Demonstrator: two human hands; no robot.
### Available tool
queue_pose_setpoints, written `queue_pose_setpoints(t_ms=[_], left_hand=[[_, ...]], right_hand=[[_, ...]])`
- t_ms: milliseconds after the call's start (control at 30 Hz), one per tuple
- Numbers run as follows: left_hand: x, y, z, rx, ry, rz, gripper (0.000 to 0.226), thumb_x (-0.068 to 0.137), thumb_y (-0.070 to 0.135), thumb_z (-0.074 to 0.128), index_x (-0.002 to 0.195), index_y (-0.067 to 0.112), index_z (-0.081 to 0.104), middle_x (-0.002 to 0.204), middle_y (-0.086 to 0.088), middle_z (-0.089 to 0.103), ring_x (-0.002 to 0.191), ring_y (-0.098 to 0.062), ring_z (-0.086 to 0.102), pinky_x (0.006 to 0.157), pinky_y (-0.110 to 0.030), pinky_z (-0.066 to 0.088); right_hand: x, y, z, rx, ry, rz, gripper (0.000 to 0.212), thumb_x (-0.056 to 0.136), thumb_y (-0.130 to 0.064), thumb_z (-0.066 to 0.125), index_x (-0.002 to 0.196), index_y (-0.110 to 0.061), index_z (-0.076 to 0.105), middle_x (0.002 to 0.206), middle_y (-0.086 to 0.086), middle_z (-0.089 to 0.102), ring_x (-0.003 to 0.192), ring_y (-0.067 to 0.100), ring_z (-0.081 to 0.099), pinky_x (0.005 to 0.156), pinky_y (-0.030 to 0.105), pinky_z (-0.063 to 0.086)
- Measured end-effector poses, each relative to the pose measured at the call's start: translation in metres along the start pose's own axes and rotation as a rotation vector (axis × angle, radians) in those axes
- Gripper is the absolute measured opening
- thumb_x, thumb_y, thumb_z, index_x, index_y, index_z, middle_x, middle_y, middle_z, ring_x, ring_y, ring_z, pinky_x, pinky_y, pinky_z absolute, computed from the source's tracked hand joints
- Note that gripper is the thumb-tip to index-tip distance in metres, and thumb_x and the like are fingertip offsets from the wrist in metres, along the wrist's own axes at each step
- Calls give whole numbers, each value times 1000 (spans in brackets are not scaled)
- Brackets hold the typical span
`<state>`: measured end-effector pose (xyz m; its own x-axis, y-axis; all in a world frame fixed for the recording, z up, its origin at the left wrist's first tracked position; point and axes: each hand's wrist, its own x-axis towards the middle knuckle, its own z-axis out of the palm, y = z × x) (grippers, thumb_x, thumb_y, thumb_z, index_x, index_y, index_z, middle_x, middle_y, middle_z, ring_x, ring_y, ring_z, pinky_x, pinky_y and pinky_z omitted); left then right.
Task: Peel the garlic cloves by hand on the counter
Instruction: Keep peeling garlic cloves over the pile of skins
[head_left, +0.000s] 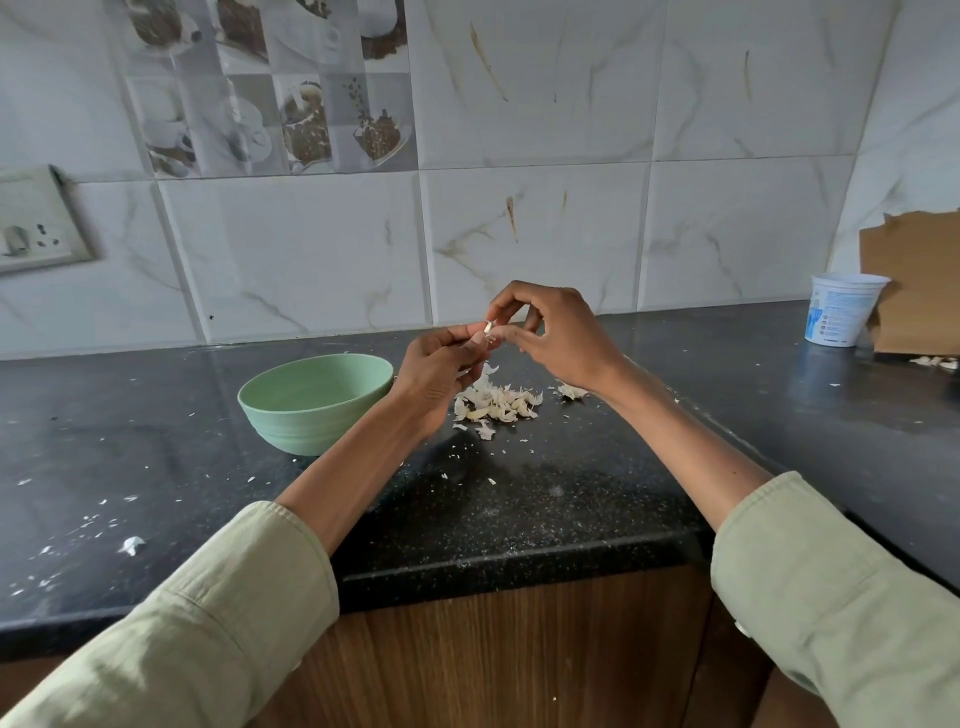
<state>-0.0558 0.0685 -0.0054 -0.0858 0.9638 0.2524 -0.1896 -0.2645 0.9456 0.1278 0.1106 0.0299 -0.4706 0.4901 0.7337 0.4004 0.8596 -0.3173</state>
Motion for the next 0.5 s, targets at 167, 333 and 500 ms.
queue_pose_setpoints(t_ms=[167, 333, 500], left_hand=[[0, 0, -3, 54, -29, 30, 19, 96, 12, 74, 114, 7, 77, 103, -6, 78, 95, -14, 66, 85, -26, 50], [1, -2, -3, 131, -8, 93, 24, 92, 9, 79, 116, 7, 79, 91, -7, 69, 91, -19, 60, 86, -29, 51], [-1, 0, -1, 261, 34, 215, 29, 85, 9, 86, 113, 9, 79, 90, -7, 76, 87, -14, 72, 85, -26, 57]], right_hand=[[0, 0, -1, 19, 49, 36, 13, 91, -24, 83, 96, -22, 71, 91, -13, 74, 60, 12, 68, 65, 31, 59], [0, 1, -1, 44, 88, 78, 15, 88, -21, 86, 93, -21, 73, 84, -10, 74, 59, 15, 66, 63, 34, 59], [0, 1, 0, 28, 81, 76, 16, 86, -18, 87, 91, -20, 72, 84, -12, 75, 58, 16, 67, 66, 38, 61]])
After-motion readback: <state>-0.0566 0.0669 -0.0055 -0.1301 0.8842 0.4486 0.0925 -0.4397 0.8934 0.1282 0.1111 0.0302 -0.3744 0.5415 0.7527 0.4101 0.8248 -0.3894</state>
